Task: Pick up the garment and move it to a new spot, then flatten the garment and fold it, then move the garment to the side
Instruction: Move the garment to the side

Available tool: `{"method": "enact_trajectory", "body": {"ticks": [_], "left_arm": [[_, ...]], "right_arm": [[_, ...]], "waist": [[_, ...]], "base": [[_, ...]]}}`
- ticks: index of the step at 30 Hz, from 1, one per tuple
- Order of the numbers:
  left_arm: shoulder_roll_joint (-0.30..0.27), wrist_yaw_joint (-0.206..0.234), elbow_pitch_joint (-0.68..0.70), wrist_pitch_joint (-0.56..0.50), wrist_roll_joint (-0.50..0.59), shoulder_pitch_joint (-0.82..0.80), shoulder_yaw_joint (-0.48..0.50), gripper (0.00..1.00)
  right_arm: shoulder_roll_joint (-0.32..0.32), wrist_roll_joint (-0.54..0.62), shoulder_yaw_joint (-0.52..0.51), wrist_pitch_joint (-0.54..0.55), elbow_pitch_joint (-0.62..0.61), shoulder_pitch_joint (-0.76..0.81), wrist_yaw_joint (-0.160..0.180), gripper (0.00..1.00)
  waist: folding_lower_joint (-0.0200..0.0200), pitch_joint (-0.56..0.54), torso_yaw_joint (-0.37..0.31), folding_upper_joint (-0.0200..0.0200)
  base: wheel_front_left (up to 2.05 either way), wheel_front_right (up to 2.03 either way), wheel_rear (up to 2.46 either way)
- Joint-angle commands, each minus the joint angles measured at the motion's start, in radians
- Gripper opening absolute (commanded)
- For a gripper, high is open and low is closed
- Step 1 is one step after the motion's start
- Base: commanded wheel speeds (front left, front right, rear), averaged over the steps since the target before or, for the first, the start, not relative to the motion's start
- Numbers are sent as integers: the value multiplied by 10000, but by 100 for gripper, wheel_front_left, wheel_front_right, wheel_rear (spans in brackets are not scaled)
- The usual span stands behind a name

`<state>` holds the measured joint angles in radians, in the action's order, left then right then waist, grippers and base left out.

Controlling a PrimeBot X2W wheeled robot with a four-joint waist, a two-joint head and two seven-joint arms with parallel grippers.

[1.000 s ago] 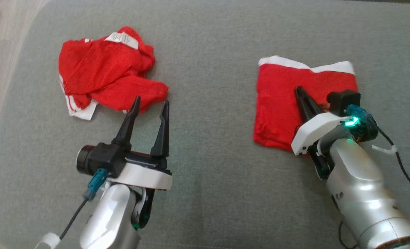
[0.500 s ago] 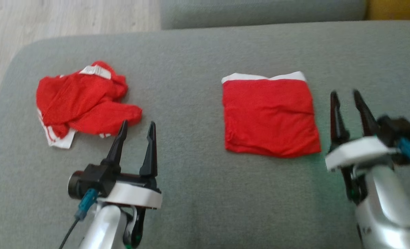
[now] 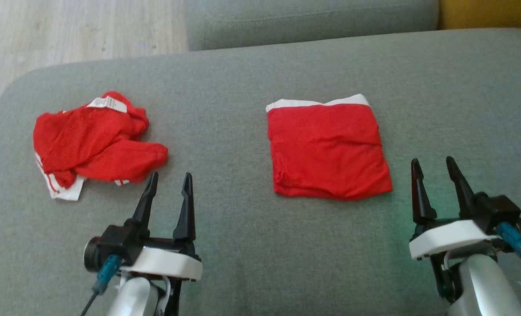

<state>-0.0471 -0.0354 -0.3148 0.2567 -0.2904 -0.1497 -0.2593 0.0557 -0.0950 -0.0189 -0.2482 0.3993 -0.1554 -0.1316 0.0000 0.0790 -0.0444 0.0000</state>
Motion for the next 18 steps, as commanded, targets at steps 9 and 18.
{"method": "enact_trajectory", "body": {"ticks": [9,18], "left_arm": [[-32,-55,255,51,26,-704,15,100],[-32,12,242,51,-185,-1162,-375,100]], "right_arm": [[-32,476,-50,1005,53,-1390,9,100],[130,-378,-632,2493,1594,-2752,9,100]], "waist": [[0,727,561,0],[0,1578,1385,0]], "base": [[0,0,0],[0,0,0]]}}
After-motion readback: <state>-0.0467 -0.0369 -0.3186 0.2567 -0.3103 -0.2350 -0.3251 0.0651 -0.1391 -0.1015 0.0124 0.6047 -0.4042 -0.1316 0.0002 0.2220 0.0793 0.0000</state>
